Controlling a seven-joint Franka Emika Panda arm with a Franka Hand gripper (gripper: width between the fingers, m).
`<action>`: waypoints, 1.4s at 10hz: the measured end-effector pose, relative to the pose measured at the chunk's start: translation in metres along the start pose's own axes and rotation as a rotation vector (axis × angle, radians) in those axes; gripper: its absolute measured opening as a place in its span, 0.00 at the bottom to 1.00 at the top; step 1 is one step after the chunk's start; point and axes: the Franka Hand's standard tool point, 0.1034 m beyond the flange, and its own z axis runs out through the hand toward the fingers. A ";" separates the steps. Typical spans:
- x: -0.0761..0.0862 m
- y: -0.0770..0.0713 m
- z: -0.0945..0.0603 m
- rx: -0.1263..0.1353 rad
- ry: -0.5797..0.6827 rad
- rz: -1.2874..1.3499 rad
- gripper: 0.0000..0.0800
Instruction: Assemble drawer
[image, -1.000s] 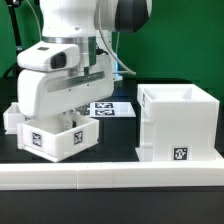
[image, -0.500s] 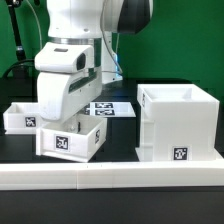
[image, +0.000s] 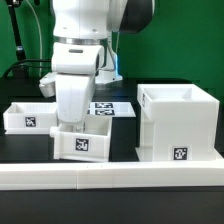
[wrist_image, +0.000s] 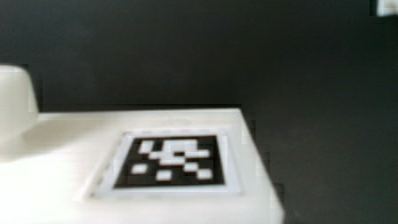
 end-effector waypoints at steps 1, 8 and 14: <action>0.005 0.004 0.002 0.010 0.002 -0.007 0.05; 0.022 0.007 0.002 -0.007 0.012 0.003 0.05; 0.031 0.010 0.007 -0.027 0.018 0.014 0.05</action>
Offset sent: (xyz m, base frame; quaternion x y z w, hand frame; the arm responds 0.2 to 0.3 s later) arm 0.0000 0.0000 0.0000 0.0000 0.0000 0.0000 1.0000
